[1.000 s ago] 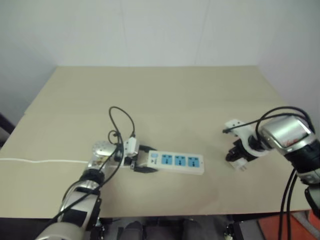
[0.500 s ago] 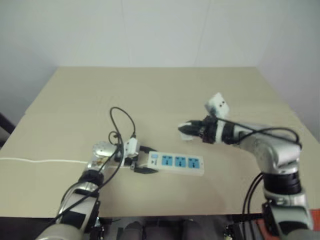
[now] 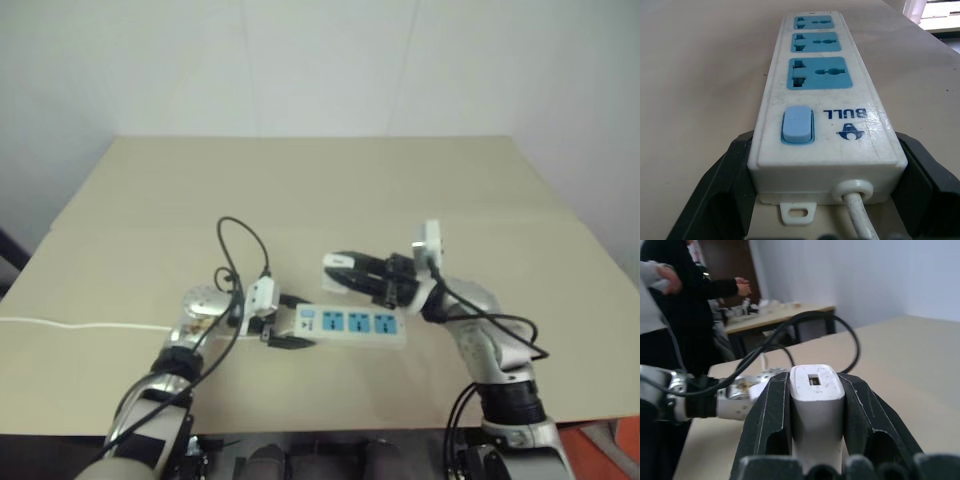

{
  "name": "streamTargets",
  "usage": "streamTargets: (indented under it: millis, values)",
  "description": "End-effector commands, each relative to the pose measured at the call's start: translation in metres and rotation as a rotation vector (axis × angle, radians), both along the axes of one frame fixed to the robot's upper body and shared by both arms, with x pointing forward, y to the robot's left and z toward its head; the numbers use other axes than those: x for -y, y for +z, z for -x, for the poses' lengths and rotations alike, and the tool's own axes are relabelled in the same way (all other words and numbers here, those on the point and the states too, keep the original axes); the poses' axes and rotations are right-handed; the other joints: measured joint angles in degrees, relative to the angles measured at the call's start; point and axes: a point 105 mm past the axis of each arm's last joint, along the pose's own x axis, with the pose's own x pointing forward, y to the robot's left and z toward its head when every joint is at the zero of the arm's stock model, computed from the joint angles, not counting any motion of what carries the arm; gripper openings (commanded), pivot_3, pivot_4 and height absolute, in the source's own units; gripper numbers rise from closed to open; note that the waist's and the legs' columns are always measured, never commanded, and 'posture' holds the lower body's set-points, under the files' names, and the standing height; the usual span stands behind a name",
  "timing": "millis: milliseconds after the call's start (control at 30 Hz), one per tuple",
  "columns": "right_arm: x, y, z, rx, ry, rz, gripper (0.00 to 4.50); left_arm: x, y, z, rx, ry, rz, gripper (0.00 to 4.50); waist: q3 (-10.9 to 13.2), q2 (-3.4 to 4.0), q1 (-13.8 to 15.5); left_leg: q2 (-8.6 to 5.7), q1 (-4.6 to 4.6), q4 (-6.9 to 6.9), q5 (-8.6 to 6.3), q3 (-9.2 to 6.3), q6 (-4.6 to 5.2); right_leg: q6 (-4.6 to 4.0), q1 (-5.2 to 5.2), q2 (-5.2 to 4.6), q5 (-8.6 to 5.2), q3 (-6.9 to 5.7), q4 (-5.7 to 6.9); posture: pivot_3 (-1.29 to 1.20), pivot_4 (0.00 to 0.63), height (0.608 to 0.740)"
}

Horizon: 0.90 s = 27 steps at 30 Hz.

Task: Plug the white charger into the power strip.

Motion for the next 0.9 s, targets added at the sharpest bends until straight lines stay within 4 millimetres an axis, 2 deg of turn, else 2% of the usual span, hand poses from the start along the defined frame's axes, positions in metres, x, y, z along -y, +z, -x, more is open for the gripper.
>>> streamTargets:
  millis: [33,333,900]
  values:
    - [-0.007,-0.011,-0.001,0.053,0.056,0.043,1.12,0.001,-0.002,0.003,-0.001,-0.012,-0.018,3.29,0.0,0.0,0.0,0.0,0.01,0.0,0.0,0.0,0.0,0.0,0.01,0.0,0.0,0.0,0.0,0.0,0.15,0.74]
    - [-0.011,-0.03,-0.014,0.039,0.074,0.073,1.12,-0.001,0.0,0.003,0.002,0.0,-0.018,3.29,0.0,0.01,-0.1,0.0,0.02,-0.01,0.02,0.0,-0.03,0.0,-0.02,0.0,0.0,0.01,0.01,0.0,0.15,0.74]
    - [0.008,-0.042,-0.03,0.018,-0.013,0.096,1.12,-0.004,0.002,0.0,0.01,0.0,-0.025,3.29,0.0,0.01,-0.2,0.01,0.05,-0.04,0.02,0.0,-0.04,0.0,-0.02,0.02,0.0,0.04,0.03,0.0,0.15,0.74]
